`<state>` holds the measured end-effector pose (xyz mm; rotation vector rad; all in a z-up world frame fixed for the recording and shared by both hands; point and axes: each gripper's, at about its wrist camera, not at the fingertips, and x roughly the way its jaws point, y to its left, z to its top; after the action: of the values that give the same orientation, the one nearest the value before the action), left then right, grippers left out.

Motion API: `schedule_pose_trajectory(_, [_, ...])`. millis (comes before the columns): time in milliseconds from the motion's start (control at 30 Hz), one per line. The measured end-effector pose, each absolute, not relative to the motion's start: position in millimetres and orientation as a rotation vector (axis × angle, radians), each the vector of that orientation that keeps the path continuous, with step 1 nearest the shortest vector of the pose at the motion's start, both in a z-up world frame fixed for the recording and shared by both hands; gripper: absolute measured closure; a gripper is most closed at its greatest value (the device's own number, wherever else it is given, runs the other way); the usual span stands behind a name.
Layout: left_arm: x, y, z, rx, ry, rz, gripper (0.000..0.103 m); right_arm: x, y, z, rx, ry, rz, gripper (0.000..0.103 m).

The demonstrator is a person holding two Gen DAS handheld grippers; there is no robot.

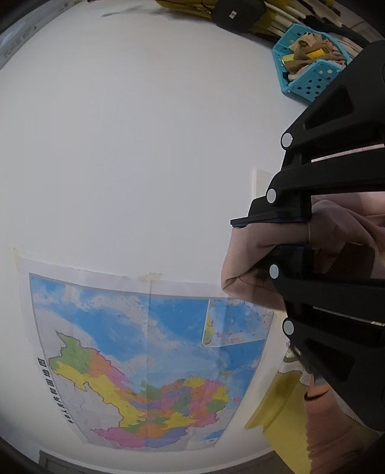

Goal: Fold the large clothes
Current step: 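Lift the pink jacket up off the pile with both tools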

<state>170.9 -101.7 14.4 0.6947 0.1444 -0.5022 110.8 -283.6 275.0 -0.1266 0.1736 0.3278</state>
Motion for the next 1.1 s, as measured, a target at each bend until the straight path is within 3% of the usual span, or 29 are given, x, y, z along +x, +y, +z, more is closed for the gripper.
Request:
schedule_pose_trajectory(33, [176.5, -102.9, 15.1, 0.685, 0.155, -0.483, 0.044, 110.6, -282.7, 274.8, -0.131, 0.172, 0.324, 0.093])
schedule_pose_trajectory(67, [185.5, -103.7, 17.6, 0.666, 0.198, -0.481, 0.085, 110.4, -284.0, 275.4, -0.121, 0.175, 0.328, 0.093])
schedule_pose_trajectory(100, [192.5, -104.9, 21.9, 0.642, 0.234, -0.480, 0.094, 109.6, -285.7, 276.3, -0.114, 0.176, 0.327, 0.093])
schedule_pose_trajectory(300, [166.5, -64.9, 108.6, 0.387, 0.099, -0.438, 0.096, 71.2, -304.9, 313.6, -0.070, 0.093, 0.297, 0.093])
schedule_pose_trajectory(600, [15.2, 38.6, 271.9, 0.168, -0.191, -0.281, 0.095, -78.9, -301.9, 407.0, -0.086, -0.155, 0.397, 0.093])
schedule_pose_trajectory(767, [-87.2, 92.4, 302.2, 0.206, -0.243, -0.128, 0.095, -124.6, -294.0, 401.9, -0.038, -0.162, 0.552, 0.093])
schedule_pose_trajectory(1033, [-242.3, 135.5, 315.4, 0.342, -0.166, 0.131, 0.095, -144.0, -257.6, 370.9, 0.067, -0.080, 0.869, 0.093])
schedule_pose_trajectory(1100, [-250.7, 139.7, 313.0, 0.347, -0.135, 0.147, 0.095, -149.0, -245.0, 367.0, 0.062, -0.078, 0.914, 0.093])
